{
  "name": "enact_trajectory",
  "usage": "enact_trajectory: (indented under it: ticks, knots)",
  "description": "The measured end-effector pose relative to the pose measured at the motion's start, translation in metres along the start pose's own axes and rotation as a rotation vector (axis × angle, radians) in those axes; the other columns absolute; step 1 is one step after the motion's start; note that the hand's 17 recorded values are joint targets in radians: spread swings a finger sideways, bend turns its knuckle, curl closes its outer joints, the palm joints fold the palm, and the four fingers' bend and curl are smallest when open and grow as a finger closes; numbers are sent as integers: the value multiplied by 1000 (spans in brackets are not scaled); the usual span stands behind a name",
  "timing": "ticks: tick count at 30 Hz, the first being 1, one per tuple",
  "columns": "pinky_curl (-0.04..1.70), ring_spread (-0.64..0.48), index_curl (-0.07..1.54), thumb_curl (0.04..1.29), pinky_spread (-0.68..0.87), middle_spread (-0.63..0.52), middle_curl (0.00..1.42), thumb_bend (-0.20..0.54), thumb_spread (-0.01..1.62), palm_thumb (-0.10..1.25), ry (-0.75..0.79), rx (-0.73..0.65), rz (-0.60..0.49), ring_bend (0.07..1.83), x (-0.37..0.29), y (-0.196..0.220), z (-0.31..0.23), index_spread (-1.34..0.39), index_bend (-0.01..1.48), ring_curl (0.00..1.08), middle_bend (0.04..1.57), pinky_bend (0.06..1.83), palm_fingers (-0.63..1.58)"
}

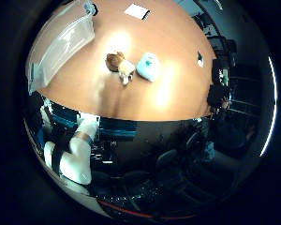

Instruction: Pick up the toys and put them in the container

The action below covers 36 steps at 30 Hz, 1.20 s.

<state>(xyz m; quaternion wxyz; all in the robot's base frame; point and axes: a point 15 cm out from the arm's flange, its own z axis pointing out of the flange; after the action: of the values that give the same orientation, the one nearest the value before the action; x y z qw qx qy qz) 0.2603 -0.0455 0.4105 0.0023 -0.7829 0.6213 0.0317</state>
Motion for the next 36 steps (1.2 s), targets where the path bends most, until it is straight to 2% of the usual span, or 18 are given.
enact_trajectory:
  ticks: [9,20,26,36]
  knots:
    - [285,170,292,265,399,-54,325,-29,1012,367,34,7,17,271,27,1,-3,-418,166,226,198,300,256]
    - [290,164,280,266,395,-55,327,-26,1010,350,117,3,117,302,125,-16,29,-413,161,238,199,302,269]
    - [288,175,286,269,388,-42,331,-26,1011,349,165,-10,190,260,193,-25,63,-405,168,230,198,285,250]
    - [292,181,314,266,390,-5,306,-26,1018,357,100,-92,213,210,207,-34,123,-406,183,230,183,263,212]
